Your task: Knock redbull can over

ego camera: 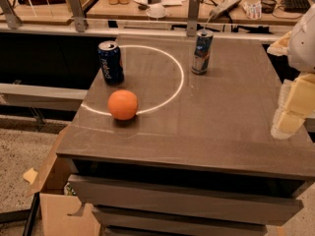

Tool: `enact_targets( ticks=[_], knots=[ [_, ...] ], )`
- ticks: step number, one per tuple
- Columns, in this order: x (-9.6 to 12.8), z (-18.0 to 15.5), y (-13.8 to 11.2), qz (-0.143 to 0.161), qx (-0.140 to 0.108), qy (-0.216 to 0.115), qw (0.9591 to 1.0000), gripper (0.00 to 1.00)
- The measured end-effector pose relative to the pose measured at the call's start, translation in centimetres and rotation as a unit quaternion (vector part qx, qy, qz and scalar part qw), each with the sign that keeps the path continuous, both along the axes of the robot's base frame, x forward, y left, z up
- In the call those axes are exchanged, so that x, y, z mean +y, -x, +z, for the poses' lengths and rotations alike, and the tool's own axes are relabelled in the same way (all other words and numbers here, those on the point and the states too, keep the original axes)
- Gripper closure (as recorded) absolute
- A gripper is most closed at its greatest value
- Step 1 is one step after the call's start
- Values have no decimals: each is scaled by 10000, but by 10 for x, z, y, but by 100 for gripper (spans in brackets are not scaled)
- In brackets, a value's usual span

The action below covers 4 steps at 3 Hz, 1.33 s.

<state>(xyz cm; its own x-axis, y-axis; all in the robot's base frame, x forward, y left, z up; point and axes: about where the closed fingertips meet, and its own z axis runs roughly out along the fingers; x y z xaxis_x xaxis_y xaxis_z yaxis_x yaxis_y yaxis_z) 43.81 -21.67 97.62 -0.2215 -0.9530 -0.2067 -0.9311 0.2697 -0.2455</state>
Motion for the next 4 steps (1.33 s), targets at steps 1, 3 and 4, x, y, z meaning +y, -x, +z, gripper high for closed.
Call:
enact_targets(
  ticks=[1, 3, 4],
  knots=[
    [0, 0, 0, 0, -1, 0, 10000, 0],
    [-22, -9, -24, -600, -341, -989, 9927, 0],
    [-37, -18, -52, -1019, -826, -1772, 9754, 0]
  ],
)
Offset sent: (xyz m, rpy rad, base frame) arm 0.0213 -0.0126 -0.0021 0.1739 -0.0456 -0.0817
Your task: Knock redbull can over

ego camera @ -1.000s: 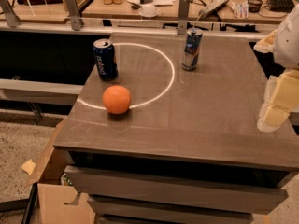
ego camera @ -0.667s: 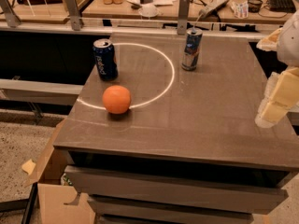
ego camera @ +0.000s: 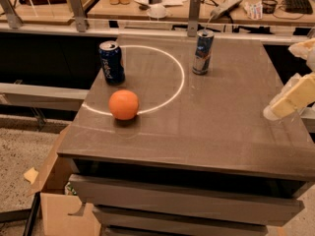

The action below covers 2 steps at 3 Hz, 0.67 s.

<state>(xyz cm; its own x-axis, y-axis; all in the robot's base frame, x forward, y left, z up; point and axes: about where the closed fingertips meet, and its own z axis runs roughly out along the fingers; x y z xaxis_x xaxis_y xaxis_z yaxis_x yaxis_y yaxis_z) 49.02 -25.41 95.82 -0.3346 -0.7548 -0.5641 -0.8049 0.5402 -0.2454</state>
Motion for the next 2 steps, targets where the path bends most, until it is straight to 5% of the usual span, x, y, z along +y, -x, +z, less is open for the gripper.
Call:
enact_targets(
  ticks=[1, 2],
  knots=[
    [-13, 3, -31, -385, -602, -547, 9959, 0],
    [-19, -8, -86, -673, -1312, -1336, 9800, 0]
  ],
)
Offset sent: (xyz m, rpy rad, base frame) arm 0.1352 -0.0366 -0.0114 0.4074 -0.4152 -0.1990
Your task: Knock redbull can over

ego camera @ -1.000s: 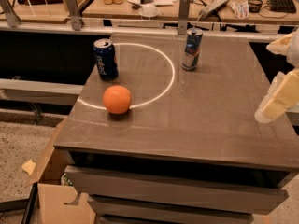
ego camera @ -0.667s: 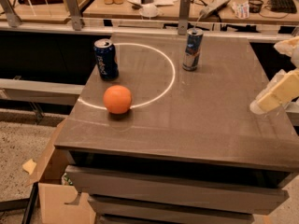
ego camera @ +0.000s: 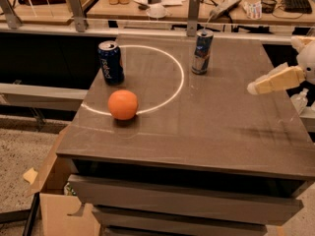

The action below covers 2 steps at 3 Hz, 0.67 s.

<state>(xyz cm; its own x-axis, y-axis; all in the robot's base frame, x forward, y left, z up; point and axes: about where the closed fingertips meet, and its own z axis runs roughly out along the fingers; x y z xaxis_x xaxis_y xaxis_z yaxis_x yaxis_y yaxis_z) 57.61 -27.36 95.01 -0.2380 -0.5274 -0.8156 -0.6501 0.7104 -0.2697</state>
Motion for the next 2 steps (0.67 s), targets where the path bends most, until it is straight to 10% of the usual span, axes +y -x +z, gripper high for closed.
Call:
enact_targets(
  ticks=[2],
  knots=[
    [5, 1, -6, -100, -44, -39, 9999, 0]
  ],
)
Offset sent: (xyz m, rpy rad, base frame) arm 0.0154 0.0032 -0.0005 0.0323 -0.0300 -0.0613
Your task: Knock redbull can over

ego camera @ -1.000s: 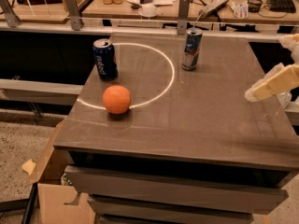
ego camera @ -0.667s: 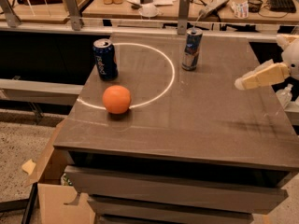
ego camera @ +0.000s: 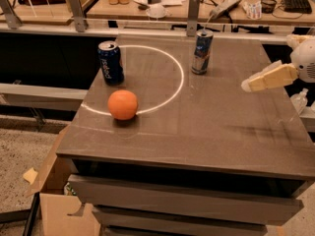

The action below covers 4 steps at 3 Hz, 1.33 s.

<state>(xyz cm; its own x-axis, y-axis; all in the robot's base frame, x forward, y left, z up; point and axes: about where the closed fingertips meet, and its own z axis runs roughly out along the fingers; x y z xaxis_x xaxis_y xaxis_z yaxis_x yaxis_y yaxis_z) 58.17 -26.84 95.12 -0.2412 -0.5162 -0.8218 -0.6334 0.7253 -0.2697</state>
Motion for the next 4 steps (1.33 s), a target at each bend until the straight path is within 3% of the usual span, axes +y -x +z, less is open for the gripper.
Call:
enact_targets(
  ticks=[2, 4],
  knots=[
    [21, -14, -47, 21, -493, -860, 9951, 0],
    [63, -38, -96, 256, -667, -1335, 9885, 0]
  ],
)
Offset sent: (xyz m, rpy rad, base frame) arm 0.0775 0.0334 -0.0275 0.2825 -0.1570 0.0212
